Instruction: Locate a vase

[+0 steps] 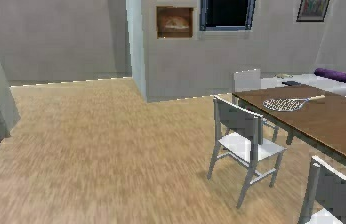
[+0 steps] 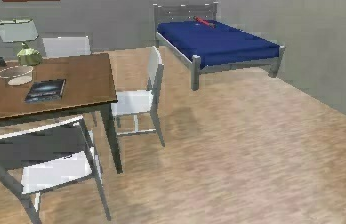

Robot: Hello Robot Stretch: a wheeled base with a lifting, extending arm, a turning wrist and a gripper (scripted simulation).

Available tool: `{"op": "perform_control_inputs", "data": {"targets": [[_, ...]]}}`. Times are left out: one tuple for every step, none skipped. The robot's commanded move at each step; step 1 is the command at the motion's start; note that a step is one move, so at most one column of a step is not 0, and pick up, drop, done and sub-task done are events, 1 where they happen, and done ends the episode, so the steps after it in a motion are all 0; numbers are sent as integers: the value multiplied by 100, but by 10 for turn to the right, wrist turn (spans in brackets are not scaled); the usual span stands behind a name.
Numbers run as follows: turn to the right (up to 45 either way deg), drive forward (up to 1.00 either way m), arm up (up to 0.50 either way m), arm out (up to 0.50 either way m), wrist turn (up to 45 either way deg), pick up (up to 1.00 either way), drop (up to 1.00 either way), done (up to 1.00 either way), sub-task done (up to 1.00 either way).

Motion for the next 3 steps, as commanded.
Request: {"op": "perform_control_inputs", "data": {"targets": [[60,0,0,0,0,0,0,0,0],[0,30,0,0,0,0,0,0,0],[-450,0,0,0,0,0,0,0,0]]}}
